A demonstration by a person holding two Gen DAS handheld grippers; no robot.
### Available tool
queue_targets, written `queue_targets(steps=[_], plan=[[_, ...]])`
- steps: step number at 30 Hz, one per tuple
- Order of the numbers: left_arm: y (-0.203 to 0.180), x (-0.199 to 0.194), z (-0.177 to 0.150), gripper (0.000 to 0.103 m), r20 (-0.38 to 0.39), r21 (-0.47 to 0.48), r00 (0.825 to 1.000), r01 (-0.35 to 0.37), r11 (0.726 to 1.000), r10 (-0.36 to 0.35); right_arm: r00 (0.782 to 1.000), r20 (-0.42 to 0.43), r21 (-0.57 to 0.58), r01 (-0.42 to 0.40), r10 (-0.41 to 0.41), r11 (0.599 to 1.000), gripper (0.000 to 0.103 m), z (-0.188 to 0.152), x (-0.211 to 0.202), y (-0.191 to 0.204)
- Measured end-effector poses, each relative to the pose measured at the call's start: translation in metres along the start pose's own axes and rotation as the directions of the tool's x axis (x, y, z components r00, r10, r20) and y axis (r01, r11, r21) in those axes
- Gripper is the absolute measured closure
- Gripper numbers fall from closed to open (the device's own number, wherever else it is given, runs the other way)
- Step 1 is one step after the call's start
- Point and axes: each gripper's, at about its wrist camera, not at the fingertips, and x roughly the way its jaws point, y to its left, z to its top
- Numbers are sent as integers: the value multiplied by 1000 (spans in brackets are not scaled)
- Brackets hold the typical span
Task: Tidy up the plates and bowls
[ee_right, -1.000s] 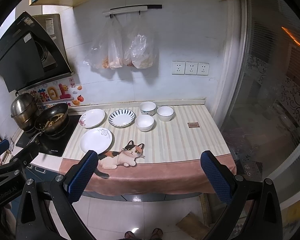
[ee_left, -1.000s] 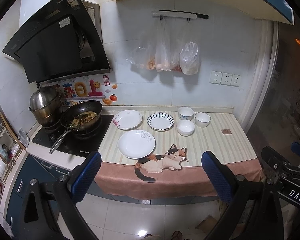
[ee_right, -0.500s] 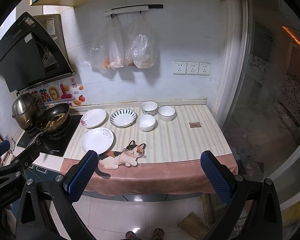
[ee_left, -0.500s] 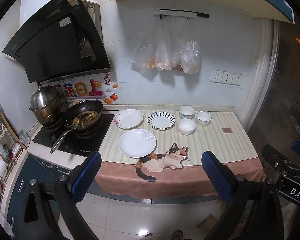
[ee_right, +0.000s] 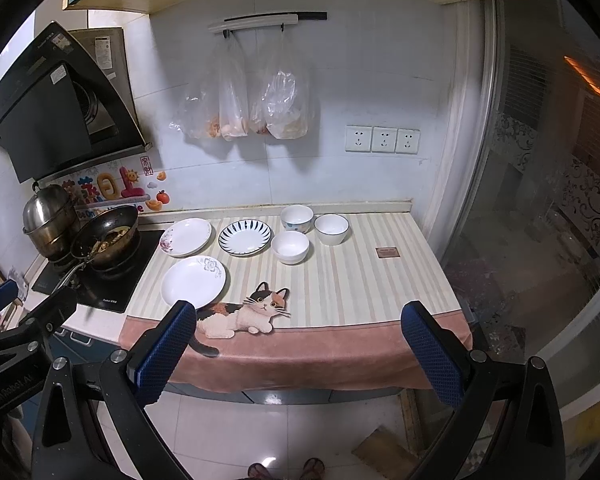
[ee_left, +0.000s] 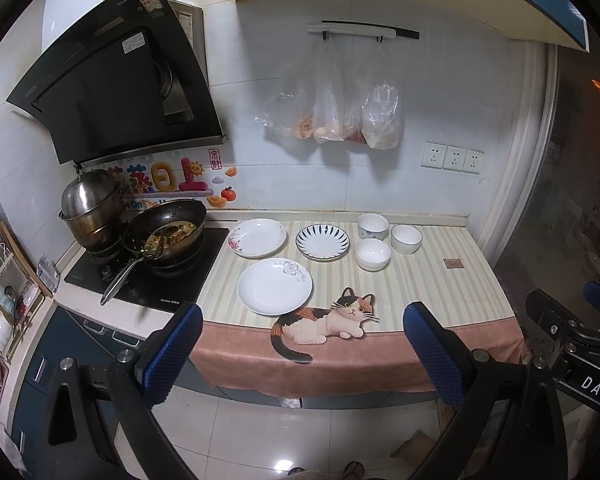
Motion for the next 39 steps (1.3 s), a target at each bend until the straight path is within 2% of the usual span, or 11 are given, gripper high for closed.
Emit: queue_targets(steps=[16, 29, 35, 38, 39], plan=[[1, -2, 0, 0, 4, -1, 1000, -4, 1000, 4, 1000, 18, 5, -7, 7, 1000, 0, -4, -6, -6], [14, -4, -3, 0, 9, -1, 1000, -5, 1000, 5, 1000, 23, 10, -14, 13, 1000, 0, -10, -12, 6], [41, 18, -7, 0, 27, -4, 999, -21, 1000, 21, 999, 32, 35, -13, 12, 999, 0, -9, -1, 20], [59, 43, -9, 0, 39, -12, 998, -52, 999, 52, 996, 55, 35, -70, 68, 997, 0, -13, 23, 28], [65, 54, -10, 0, 42, -14, 997, -69, 998, 69, 996, 28, 34, -82, 81, 996, 0, -15, 41, 32]])
